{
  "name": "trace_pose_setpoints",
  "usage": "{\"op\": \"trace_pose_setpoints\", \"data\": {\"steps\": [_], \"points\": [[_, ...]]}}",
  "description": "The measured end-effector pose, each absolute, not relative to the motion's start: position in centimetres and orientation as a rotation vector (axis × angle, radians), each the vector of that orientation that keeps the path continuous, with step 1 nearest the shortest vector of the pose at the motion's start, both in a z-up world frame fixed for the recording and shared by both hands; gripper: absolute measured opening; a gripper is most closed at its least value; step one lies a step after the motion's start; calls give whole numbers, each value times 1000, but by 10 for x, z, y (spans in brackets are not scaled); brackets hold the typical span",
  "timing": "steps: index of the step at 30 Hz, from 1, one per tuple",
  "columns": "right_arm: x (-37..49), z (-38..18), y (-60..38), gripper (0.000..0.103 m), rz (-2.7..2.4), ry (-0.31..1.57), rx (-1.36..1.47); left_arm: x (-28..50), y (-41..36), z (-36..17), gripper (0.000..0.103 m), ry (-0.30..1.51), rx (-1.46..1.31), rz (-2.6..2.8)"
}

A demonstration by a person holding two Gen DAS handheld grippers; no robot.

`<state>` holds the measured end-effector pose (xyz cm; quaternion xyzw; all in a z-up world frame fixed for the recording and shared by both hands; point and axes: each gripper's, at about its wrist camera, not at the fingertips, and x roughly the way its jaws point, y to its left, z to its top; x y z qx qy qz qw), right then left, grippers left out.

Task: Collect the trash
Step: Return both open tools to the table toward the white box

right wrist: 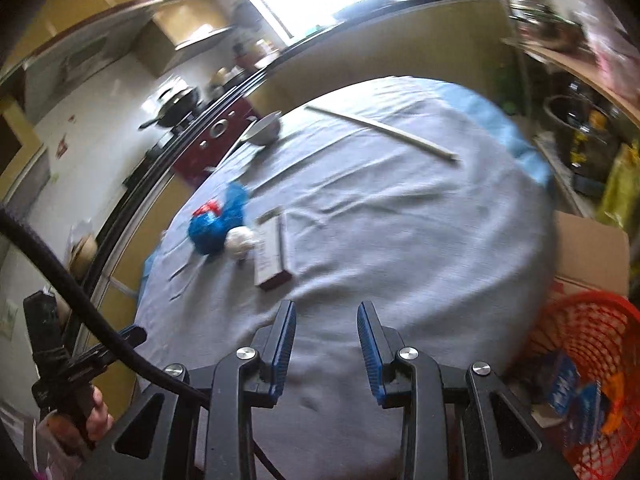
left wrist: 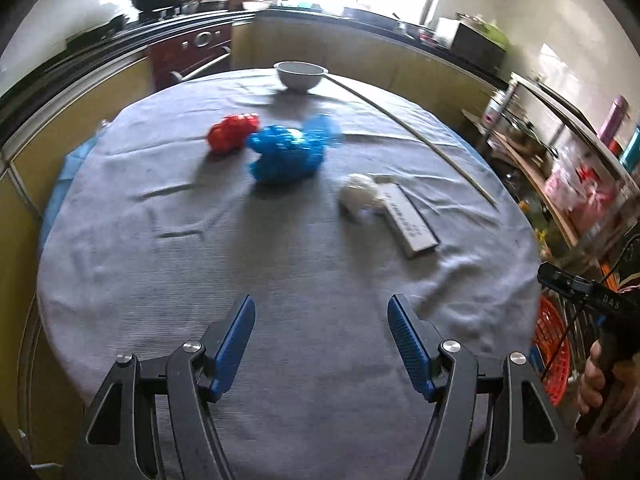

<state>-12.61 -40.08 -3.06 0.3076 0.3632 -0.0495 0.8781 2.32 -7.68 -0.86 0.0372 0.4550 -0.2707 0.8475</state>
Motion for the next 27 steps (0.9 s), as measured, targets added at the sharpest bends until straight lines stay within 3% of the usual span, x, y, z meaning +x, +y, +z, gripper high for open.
{"op": "trace_pose_setpoints", "data": {"steps": [14, 15, 16, 17, 23, 25, 27], "points": [[-6, -58, -347, 40, 0, 912, 485, 45, -67, -26, 70, 1000, 46, -555], [2, -61, -344, 52, 3, 918, 472, 47, -65, -26, 70, 1001, 43, -552], [10, -63, -340, 72, 2, 923, 454, 49, -63, -27, 70, 1002, 40, -548], [16, -64, -337, 76, -2, 923, 434, 51, -61, -27, 70, 1003, 35, -543], [40, -73, -321, 75, -26, 926, 337, 61, -51, -30, 70, 1013, 11, -524], [46, -80, -317, 53, -51, 935, 296, 64, -51, -29, 70, 1015, 6, -523], [48, -84, -314, 51, -70, 937, 244, 66, -55, -26, 70, 1013, 5, -533]]}}
